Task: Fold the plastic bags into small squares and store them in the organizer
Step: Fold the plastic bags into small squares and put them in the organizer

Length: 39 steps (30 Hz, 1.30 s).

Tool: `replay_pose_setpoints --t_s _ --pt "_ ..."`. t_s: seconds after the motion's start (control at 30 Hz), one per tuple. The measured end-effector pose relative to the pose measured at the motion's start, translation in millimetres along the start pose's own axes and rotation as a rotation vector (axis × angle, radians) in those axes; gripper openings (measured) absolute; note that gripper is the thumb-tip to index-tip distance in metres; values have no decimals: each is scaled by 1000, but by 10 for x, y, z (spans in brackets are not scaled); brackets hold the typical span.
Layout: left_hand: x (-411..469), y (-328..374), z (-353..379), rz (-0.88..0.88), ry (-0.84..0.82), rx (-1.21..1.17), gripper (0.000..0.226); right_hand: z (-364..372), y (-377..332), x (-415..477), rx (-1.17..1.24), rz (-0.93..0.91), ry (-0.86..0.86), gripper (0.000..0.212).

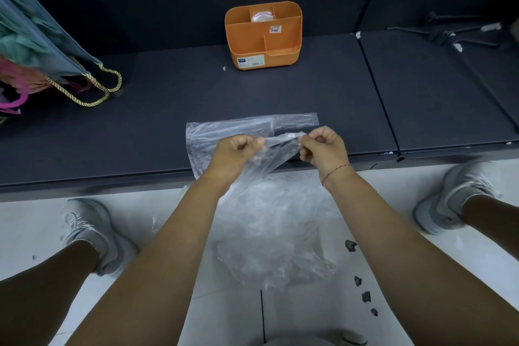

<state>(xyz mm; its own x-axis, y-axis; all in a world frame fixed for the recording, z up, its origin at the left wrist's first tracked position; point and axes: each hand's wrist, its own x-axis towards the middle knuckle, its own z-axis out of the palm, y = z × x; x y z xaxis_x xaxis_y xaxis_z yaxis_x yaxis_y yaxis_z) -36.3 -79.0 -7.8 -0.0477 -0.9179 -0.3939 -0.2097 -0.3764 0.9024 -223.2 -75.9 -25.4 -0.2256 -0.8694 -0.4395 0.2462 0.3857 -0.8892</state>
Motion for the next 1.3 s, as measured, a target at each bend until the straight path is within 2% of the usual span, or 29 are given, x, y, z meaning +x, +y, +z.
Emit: replay_pose_setpoints --t_s 0.17,0.3,0.47,0.53,0.6,0.7,0.83,0.9,0.97,1.07,1.13,1.3 --pt "-21 4 111 14 -27 -10 11 -16 -15 -75 92 72 -221 14" --pt "-35 106 200 -2 -54 -38 26 -28 -37 -90 36 41 -247 13" --pt "-3 172 245 -1 1 -116 22 -26 -61 -74 2 45 -265 18" --pt "15 180 229 -1 40 -137 22 -32 -72 -57 -50 37 -236 22" --pt "26 180 208 -2 55 -129 22 -25 -106 -44 -101 26 -136 24" --pt "13 165 209 39 60 -72 31 21 -205 -74 -128 -47 -10 16" --pt "-30 183 249 103 63 -56 26 146 -312 -203 -157 -173 -100 2" --pt "-60 201 275 124 36 -69 18 208 -301 -247 -206 -204 -157 8" --pt "-102 215 298 144 16 -88 16 237 -267 -243 -248 -228 -135 12" --pt "-120 216 310 178 9 -42 17 227 -225 -214 -317 -282 -54 5" --pt "-109 207 316 189 2 7 18 212 -220 -197 -336 -295 -17 12" --pt "-81 175 357 174 41 53 21 161 -227 -150 -294 -202 -46 18"
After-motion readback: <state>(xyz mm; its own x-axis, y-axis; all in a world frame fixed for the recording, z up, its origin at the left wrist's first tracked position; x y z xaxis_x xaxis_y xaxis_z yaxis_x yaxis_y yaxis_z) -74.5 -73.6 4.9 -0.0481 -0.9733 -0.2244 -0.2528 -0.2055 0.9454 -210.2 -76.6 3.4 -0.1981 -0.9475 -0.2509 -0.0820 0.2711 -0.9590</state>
